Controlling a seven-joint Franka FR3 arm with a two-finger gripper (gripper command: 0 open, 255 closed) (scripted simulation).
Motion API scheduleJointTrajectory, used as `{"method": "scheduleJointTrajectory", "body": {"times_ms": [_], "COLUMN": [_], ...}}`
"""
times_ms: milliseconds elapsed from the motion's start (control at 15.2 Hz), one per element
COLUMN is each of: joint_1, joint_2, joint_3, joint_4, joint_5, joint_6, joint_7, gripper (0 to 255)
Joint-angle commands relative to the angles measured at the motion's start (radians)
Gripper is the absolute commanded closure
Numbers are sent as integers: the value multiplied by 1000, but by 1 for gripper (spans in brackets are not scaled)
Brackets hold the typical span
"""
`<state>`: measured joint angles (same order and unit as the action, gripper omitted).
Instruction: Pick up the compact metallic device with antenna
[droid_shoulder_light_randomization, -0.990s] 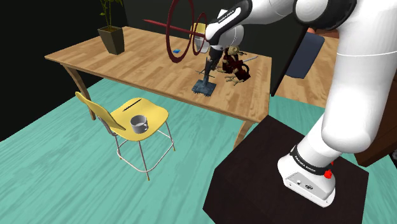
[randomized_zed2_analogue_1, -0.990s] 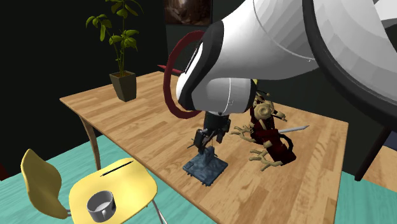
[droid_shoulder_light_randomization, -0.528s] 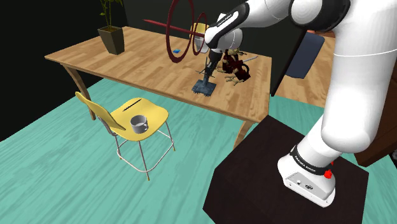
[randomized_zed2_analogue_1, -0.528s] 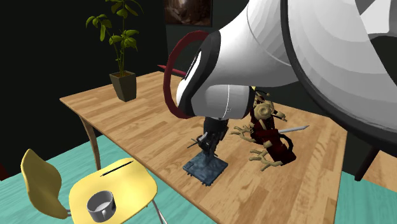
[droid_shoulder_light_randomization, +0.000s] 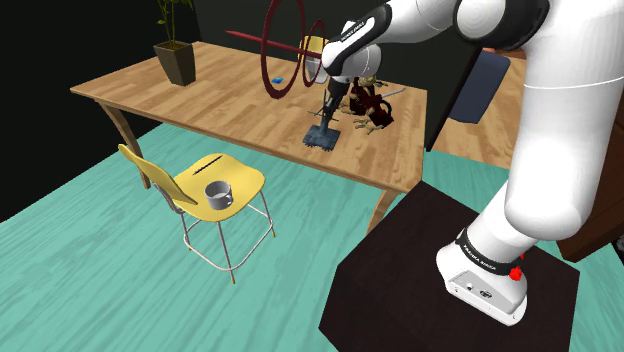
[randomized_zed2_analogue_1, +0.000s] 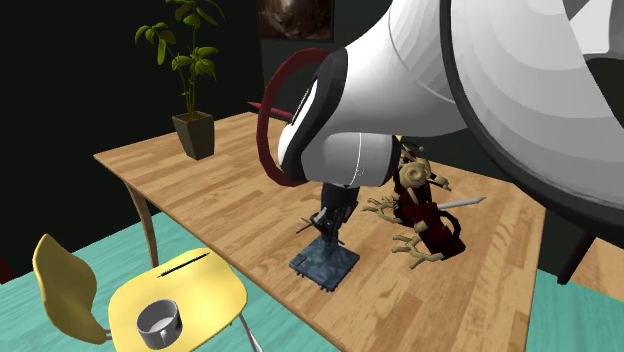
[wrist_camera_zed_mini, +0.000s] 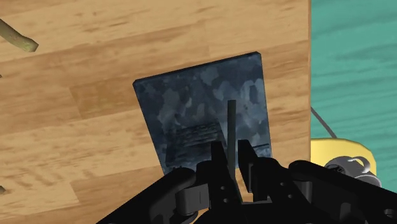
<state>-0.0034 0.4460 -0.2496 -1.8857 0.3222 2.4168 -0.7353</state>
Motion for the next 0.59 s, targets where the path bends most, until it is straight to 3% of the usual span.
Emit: {"method": "scheduleJointTrajectory", "body": {"times_ms": [0, 528], "joint_1": [7, 19], "joint_2": [-3, -67], "joint_3": [-3, -21], "joint_4": [-10, 10], "joint_5": [-8, -44], "joint_6": [-8, -89], "joint_7": [11, 41], "gripper": [255, 255]}}
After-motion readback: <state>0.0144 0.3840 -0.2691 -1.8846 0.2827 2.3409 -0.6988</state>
